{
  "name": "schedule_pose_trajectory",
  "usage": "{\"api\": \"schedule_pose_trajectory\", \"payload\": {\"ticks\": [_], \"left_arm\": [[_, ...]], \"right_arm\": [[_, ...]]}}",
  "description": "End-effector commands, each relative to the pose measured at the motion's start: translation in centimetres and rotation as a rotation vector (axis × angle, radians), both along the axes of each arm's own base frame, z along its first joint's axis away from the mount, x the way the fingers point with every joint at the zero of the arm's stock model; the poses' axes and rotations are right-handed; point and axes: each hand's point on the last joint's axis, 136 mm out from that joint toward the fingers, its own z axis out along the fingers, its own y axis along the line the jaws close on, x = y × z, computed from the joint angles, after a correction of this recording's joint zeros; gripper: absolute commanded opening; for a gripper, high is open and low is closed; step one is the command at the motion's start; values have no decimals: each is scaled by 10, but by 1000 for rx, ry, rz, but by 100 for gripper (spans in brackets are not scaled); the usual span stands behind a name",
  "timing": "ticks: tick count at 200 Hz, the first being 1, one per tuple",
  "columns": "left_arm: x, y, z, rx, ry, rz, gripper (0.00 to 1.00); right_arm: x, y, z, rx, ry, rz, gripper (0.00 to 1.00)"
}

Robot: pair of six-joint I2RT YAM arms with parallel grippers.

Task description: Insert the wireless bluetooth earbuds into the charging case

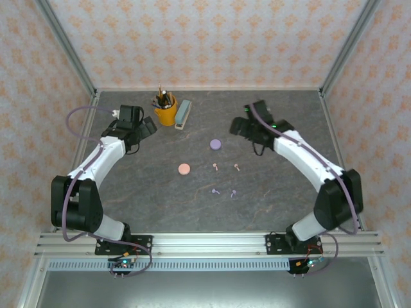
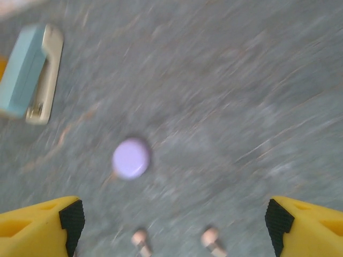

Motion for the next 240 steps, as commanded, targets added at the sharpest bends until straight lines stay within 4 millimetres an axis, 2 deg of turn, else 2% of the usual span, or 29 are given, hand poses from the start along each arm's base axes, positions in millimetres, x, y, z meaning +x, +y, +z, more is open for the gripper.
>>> {"api": "schedule_pose_trajectory", "payload": {"ticks": [1, 32, 50, 81, 110, 151, 240], "left_arm": [[-7, -3, 21, -49, 0, 34, 99], [-4, 6, 26, -18, 16, 48, 100], [0, 19, 27, -13, 26, 74, 100], [8, 36, 22, -45, 50, 113, 100], [11, 47, 17, -80, 55, 156, 100], [10, 53, 10, -93, 64, 187, 100], [10, 55, 2, -119, 83, 202, 100]], "right_arm": [[-23, 34, -12, -69, 127, 31, 88], [-30, 96, -34, -167, 208, 143, 87], [-34, 127, -48, -243, 250, 210, 87], [-41, 160, -69, -359, 301, 270, 86], [-42, 174, -82, -404, 332, 266, 86], [-50, 191, -96, -372, 368, 271, 85], [-63, 225, -129, -320, 426, 344, 83]]}}
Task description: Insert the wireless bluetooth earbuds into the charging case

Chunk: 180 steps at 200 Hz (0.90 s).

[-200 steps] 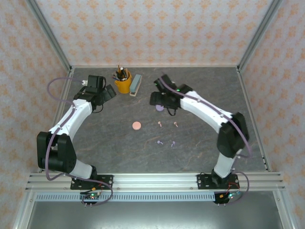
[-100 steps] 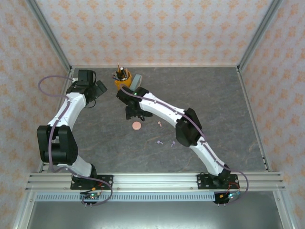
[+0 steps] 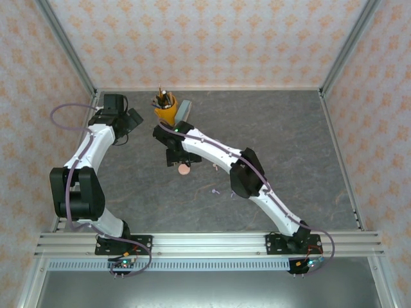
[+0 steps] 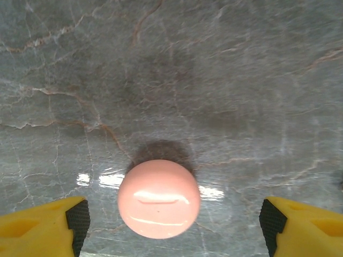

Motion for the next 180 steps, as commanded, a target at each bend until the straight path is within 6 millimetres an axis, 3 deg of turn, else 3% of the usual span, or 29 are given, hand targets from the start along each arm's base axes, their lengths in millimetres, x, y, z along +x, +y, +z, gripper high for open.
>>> {"api": "schedule_pose_trajectory", "payload": {"ticks": [1, 87, 180], "left_arm": [[-3, 3, -4, -16, 29, 20, 100], [-4, 4, -6, -9, 38, 16, 100], [-4, 2, -10, -22, 42, 11, 100]], "right_arm": [[-6, 9, -9, 9, 34, 6, 83], [-8, 1, -32, -47, 46, 2, 80], [-12, -12, -41, -77, 41, -18, 63]]}}
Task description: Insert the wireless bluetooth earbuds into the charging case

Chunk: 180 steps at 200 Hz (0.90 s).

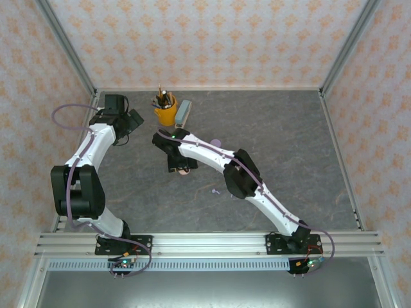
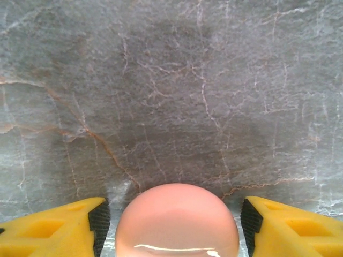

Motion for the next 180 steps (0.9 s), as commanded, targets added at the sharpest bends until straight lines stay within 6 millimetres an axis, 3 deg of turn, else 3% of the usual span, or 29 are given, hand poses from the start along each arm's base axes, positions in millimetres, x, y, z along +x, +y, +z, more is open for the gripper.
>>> {"api": "schedule_pose_trajectory", "payload": {"ticks": [1, 61, 117, 153, 180], "left_arm": [[-4, 4, -3, -9, 25, 19, 100], [-2, -7, -3, -42, 19, -5, 100], [-1, -38, 0, -44, 18, -71, 99], [-8, -60, -1, -54, 15, -109, 99], [-16, -71, -3, -63, 16, -124, 99]], "right_arm": [[-5, -18, -3, -66, -7, -11, 63], [-6, -42, 5, -80, -38, -51, 58], [-11, -75, 5, -91, -32, -98, 58], [-17, -80, 5, -83, -23, -102, 58], [-16, -78, 3, -77, -19, -101, 65]]}}
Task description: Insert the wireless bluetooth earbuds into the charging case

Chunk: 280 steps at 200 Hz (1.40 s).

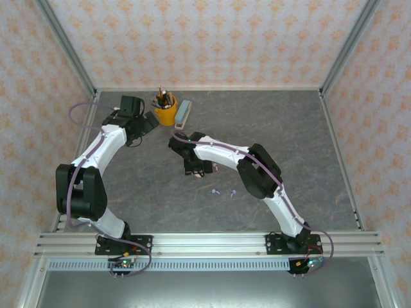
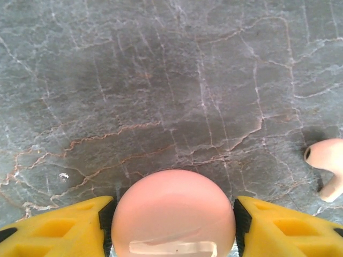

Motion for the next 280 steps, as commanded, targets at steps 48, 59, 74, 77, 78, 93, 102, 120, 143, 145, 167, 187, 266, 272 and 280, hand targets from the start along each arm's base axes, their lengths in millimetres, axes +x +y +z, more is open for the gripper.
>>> {"api": "schedule_pose_trajectory", "payload": {"ticks": [48, 59, 74, 77, 78, 93, 102, 120, 143, 145, 167, 187, 266, 272, 280], "left_arm": [[-33, -6, 1, -28, 4, 30, 99], [-37, -5, 0, -31, 0, 33, 99], [-41, -4, -1, -26, 4, 34, 99], [-42, -4, -1, -25, 6, 35, 99], [-42, -4, -1, -24, 5, 35, 99], [-46, -3, -2, -20, 8, 34, 99], [-48, -3, -2, -19, 7, 35, 99], [-50, -2, -3, -18, 8, 34, 99], [-49, -2, -3, -16, 9, 34, 99], [-49, -2, -3, -15, 9, 34, 99], [-47, -3, -3, -17, 7, 31, 99], [-46, -3, -4, -17, 9, 29, 99], [-44, -5, -2, -21, 1, 20, 99], [-44, -5, -1, -21, -1, 19, 99], [-44, -5, -1, -21, 0, 19, 99]], "right_arm": [[4, -8, 1, -24, 2, -22, 70], [5, -6, 1, -18, 5, -22, 70], [7, -4, 2, -10, 5, -21, 70], [7, -3, 2, -8, 5, -20, 70], [7, -3, 2, -8, 6, -20, 70], [8, -1, 0, -4, 11, -19, 70], [8, -1, -1, -2, 15, -19, 69], [7, 1, -4, 3, 23, -20, 68], [5, 0, -6, 2, 29, -20, 67], [5, 0, -6, 1, 30, -20, 67], [4, -1, -6, -3, 31, -20, 66], [4, -3, -7, -8, 35, -21, 64], [2, -5, -9, 2, 50, -38, 61], [2, -4, -9, 8, 52, -40, 61], [1, -4, -10, 12, 55, -43, 60]]}}
